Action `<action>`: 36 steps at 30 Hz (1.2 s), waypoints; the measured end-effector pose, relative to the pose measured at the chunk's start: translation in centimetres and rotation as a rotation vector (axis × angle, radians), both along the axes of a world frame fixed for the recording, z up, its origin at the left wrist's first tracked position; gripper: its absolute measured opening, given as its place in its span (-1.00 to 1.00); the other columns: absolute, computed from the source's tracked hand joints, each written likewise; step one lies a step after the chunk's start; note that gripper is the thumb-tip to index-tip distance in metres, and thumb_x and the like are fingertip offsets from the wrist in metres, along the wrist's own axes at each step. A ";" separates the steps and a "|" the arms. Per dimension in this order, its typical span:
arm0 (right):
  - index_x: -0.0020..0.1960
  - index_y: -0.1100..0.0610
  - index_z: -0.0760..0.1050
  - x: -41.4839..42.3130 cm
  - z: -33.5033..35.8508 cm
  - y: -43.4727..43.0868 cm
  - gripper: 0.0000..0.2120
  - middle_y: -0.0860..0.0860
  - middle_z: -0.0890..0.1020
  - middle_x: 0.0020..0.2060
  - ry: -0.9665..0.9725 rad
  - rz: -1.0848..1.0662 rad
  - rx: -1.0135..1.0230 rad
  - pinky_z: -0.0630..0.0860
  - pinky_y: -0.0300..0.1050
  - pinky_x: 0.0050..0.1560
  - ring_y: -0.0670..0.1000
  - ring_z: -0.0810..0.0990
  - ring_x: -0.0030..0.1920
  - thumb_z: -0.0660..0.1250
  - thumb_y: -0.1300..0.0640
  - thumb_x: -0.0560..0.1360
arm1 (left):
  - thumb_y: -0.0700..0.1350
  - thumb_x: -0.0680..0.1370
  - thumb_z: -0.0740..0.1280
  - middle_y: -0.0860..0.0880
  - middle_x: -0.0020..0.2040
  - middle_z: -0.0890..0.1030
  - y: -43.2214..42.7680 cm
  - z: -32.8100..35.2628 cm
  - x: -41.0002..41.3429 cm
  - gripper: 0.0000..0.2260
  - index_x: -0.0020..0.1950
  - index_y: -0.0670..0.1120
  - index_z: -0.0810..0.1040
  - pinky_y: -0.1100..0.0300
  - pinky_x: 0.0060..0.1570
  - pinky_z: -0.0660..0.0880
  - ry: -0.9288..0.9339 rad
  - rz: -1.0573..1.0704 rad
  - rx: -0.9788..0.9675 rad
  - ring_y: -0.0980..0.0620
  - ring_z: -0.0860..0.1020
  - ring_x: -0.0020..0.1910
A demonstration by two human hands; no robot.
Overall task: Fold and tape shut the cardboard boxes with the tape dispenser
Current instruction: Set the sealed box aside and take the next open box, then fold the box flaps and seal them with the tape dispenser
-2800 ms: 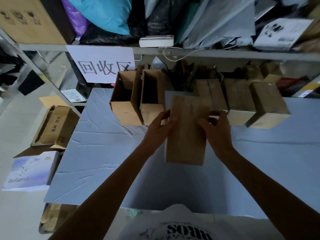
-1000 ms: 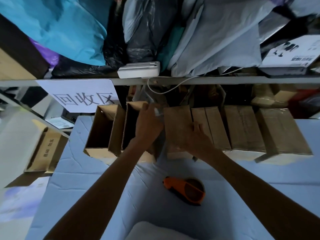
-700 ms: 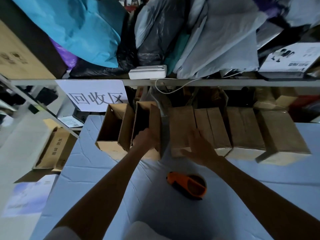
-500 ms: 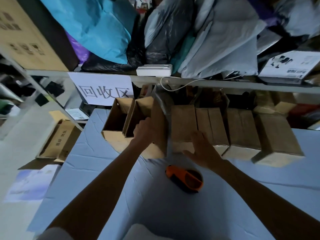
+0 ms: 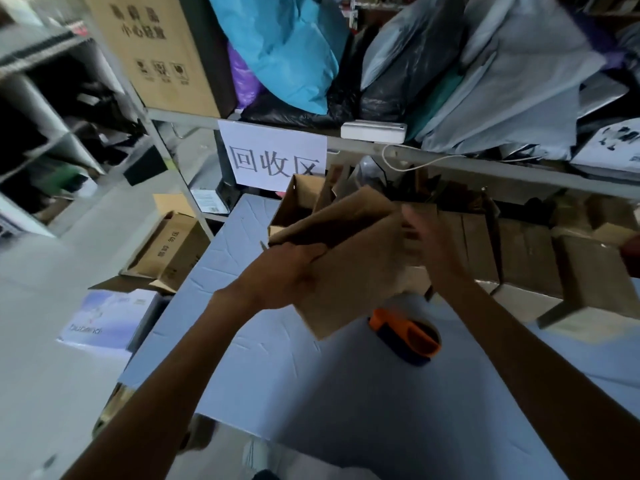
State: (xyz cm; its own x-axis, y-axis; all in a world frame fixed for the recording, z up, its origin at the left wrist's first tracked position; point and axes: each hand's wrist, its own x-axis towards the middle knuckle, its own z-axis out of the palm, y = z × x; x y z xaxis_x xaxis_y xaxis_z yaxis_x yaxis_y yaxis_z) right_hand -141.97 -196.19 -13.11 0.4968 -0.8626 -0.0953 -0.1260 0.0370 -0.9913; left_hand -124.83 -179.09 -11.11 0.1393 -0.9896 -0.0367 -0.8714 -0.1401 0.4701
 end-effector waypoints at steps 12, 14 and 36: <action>0.25 0.30 0.42 4.4 -5.5 8.5 -0.65 0.21 0.57 0.02 0.520 -0.034 -0.026 0.57 0.10 0.00 0.19 0.55 0.05 0.17 0.42 0.47 | -0.13 0.33 0.53 -0.05 0.14 0.51 8.5 -5.3 5.4 -0.58 0.16 -0.08 0.58 0.44 0.07 0.24 0.047 0.306 -0.465 -0.04 0.36 0.20; 0.30 0.26 0.39 5.0 -7.1 10.0 -0.61 0.17 0.53 0.05 0.446 -0.084 0.069 0.56 0.09 -0.02 0.17 0.53 0.04 0.18 0.42 0.49 | -0.04 0.34 0.54 -0.03 0.17 0.45 9.0 -6.4 6.4 -0.45 0.27 -0.10 0.46 0.40 0.00 0.31 0.249 0.541 -0.443 0.02 0.38 0.18; 0.02 0.04 0.16 4.2 -11.5 16.1 -0.70 0.00 0.45 -0.36 0.591 -0.127 -0.419 0.40 -0.41 -0.45 -0.12 0.46 -0.44 0.24 0.33 0.51 | 0.10 0.62 0.11 -0.09 -0.24 0.56 7.1 -13.1 7.8 -0.69 -0.05 -0.11 0.48 0.10 -0.24 0.48 0.027 0.670 0.077 -0.15 0.59 -0.20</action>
State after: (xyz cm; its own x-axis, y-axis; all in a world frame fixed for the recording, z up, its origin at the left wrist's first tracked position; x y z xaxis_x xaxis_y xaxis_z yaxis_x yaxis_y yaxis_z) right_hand -137.74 -180.05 -24.63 0.3587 -0.9328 0.0343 -0.6636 -0.2806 -0.6935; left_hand -117.04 -171.96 -24.18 0.7204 -0.6838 -0.1157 -0.5725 -0.6805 0.4573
